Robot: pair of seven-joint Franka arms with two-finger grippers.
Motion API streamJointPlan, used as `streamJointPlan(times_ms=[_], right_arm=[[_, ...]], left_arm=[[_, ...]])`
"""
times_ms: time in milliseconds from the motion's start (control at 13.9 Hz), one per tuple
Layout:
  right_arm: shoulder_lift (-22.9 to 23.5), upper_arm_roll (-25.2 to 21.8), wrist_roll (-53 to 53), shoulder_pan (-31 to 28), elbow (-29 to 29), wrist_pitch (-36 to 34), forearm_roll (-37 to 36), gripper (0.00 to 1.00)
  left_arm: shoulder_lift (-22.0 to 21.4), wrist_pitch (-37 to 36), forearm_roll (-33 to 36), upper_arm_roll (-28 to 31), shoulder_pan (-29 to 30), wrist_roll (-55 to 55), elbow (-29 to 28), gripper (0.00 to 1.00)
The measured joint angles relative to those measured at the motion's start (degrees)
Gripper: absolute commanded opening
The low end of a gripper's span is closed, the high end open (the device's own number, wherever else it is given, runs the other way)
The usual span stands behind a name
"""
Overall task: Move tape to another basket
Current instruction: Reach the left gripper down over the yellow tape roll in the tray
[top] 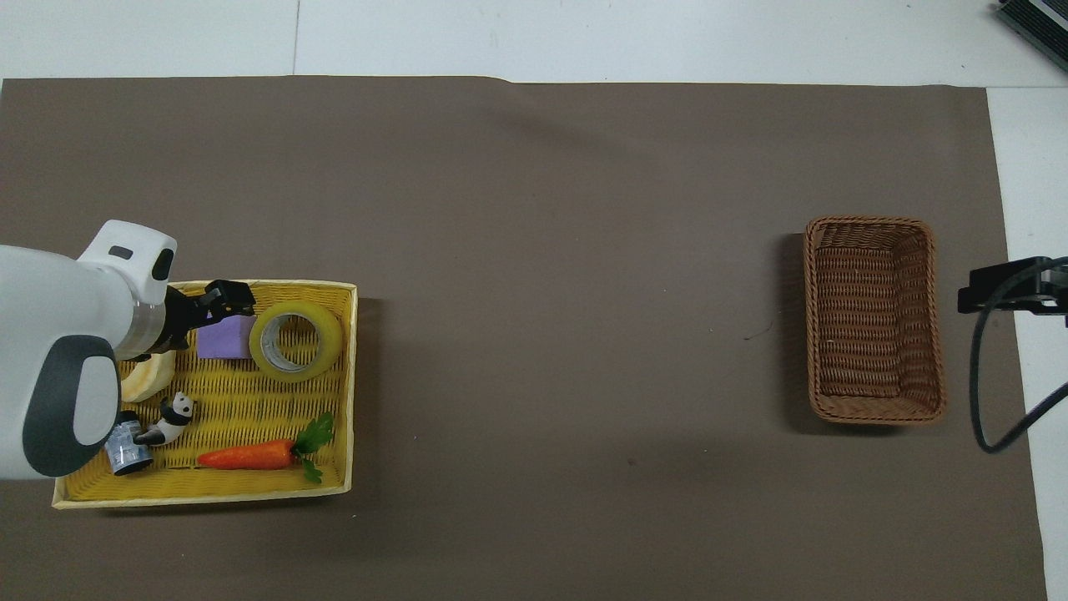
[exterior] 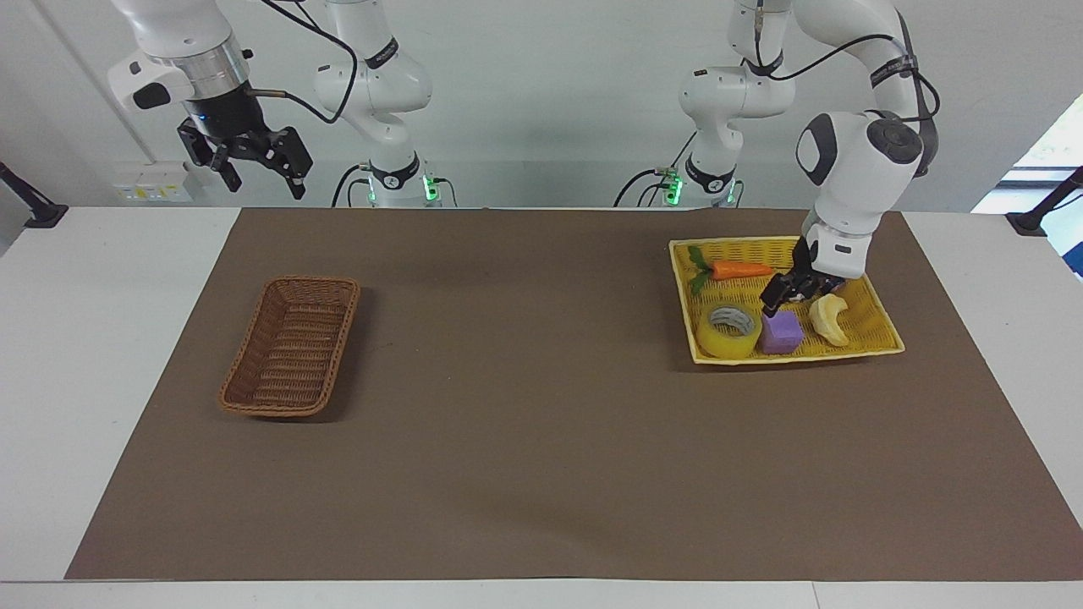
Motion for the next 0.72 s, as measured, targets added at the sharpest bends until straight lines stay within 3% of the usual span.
streamJointPlan(times_ms=[216,719], right_arm=[[0.0,0.0,0.0,0.0,0.0,0.0,0.0,1.0],[0.0,0.0,0.0,0.0,0.0,0.0,0.0,1.0]], left_arm=[[0.8,5.9,0.0,0.0,-2.4,-5.0,-4.5,1.0],[1.1,10.1,0.0,0.4,-2.8,-6.3,-8.0,0.96]])
